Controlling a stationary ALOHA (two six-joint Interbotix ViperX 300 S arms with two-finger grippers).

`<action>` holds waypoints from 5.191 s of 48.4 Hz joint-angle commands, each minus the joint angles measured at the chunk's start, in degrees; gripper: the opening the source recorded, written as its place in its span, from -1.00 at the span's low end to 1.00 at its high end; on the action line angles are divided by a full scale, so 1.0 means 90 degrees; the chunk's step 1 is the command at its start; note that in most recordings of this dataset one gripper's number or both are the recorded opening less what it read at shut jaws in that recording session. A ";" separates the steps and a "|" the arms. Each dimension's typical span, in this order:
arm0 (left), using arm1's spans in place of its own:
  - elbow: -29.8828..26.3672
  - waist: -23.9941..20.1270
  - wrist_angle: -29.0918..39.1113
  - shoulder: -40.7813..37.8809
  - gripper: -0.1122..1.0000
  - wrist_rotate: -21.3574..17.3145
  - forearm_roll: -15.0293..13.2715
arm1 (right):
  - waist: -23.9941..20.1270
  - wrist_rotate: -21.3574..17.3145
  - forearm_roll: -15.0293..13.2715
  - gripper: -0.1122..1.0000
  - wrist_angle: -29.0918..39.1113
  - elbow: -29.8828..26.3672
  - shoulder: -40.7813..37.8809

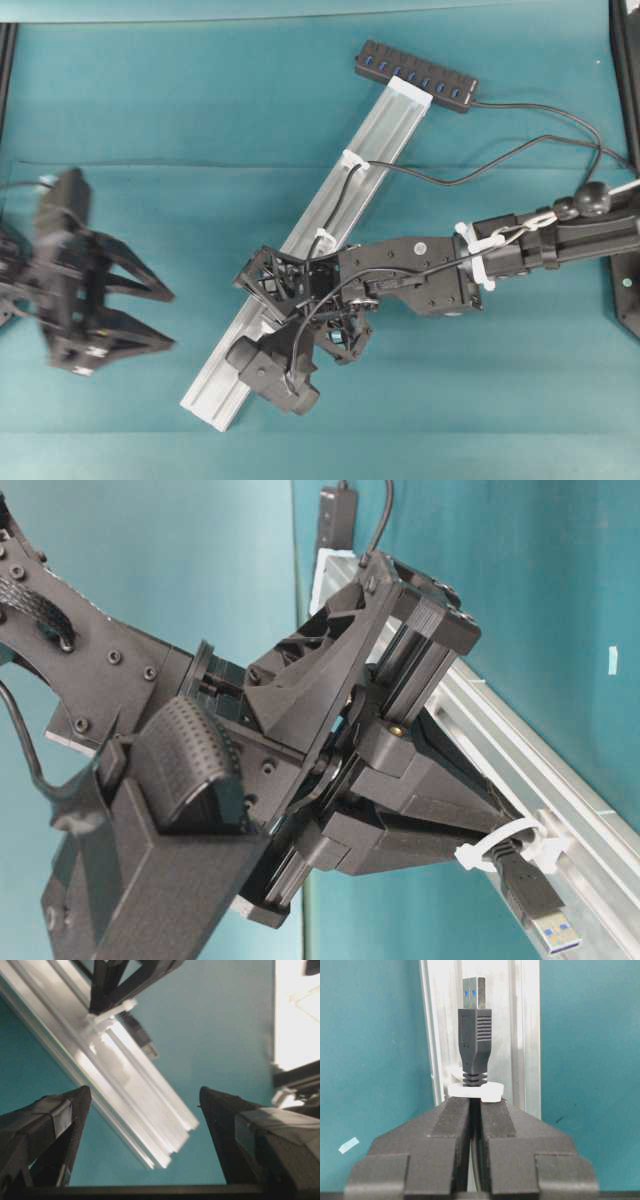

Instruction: Pass the USB cable through three rings with both arms.

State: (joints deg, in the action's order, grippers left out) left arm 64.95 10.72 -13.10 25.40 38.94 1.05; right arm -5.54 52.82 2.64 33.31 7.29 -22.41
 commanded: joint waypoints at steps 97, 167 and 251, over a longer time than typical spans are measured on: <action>-0.1494 0.0010 -0.1670 -0.3213 -0.53 0.0430 0.0020 | 0.0020 -0.0488 0.0029 -0.71 0.0098 -0.0049 -0.0039; -0.1221 0.0742 -0.0654 -0.2402 -0.62 0.1797 0.0020 | 0.0264 -0.1641 -0.0215 0.74 0.0459 0.0205 0.0557; -0.0996 0.1172 0.1240 -0.0752 -0.62 0.2168 0.0020 | 0.1035 -0.4424 -0.0039 0.73 -0.0391 0.2070 0.2246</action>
State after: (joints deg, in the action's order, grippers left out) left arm 57.04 20.65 -1.14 17.84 58.62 1.05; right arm 3.43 16.70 2.11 30.67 25.75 -3.16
